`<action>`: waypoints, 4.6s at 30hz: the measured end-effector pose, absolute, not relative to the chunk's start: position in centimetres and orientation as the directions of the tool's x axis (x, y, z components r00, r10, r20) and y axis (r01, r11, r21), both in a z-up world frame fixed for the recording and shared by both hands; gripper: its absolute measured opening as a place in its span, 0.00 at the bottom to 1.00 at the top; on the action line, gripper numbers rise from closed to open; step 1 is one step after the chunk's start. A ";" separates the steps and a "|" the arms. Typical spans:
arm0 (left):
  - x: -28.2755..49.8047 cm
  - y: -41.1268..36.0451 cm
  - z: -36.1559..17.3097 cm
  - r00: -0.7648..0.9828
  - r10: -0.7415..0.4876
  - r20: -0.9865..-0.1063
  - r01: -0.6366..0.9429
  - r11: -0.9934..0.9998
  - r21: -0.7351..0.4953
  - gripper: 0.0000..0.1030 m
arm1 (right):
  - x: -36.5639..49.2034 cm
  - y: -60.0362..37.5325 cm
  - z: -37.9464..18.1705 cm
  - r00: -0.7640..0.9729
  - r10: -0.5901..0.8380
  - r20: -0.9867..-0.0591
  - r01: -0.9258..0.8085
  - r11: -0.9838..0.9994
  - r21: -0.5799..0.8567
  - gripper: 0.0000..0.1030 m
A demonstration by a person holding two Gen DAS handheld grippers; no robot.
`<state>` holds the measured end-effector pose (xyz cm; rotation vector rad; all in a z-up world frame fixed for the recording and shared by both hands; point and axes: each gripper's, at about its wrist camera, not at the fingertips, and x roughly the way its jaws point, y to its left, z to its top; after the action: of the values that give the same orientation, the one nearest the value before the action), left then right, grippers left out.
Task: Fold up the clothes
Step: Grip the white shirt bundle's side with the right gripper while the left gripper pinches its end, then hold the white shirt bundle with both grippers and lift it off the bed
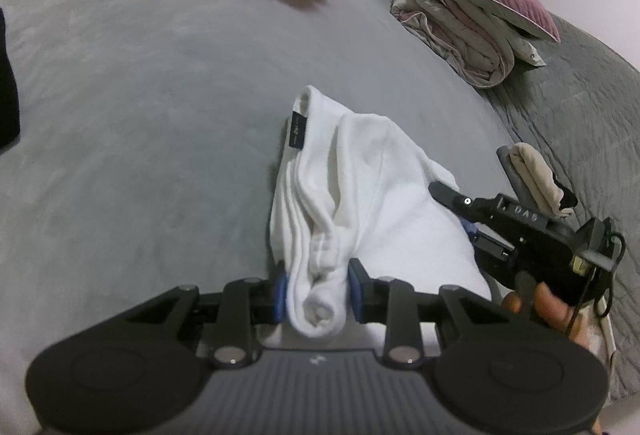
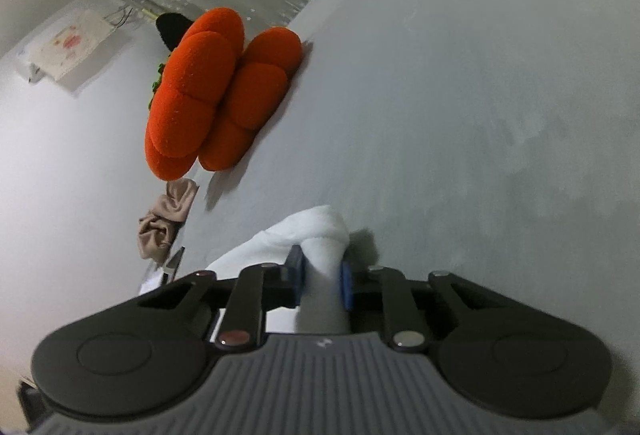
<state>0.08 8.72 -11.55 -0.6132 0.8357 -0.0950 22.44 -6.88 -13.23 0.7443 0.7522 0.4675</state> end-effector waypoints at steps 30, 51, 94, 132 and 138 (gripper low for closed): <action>0.0 9.0 -11.6 0.671 -0.329 -0.664 -0.156 0.813 -0.561 0.31 | 21.0 -8.6 -10.5 0.578 0.651 -0.492 -0.022 0.615 0.788 0.56; 0.2 9.5 -11.8 0.662 -0.438 -0.608 -0.190 0.686 -0.702 0.52 | 14.0 -6.7 -9.2 0.515 0.623 -0.589 -0.156 0.744 0.650 0.36; 1.4 3.8 -10.3 0.712 -0.328 -0.621 -0.079 0.841 -0.535 0.33 | 13.5 -6.8 -9.0 0.598 0.577 -0.556 -0.148 0.762 0.631 0.45; 1.0 2.4 -6.4 0.772 -0.247 -0.585 -0.044 0.899 -0.437 0.31 | 10.9 -4.5 -5.9 0.686 0.513 -0.516 -0.319 0.850 0.420 0.43; 1.1 2.4 -6.5 0.767 -0.236 -0.596 -0.058 0.900 -0.431 0.31 | 11.0 -4.3 -6.0 0.678 0.512 -0.527 -0.322 0.852 0.414 0.43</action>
<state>1.08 2.36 -6.55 -0.4488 0.6955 -0.1003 10.98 -4.25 -5.96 0.2999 0.6787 0.4762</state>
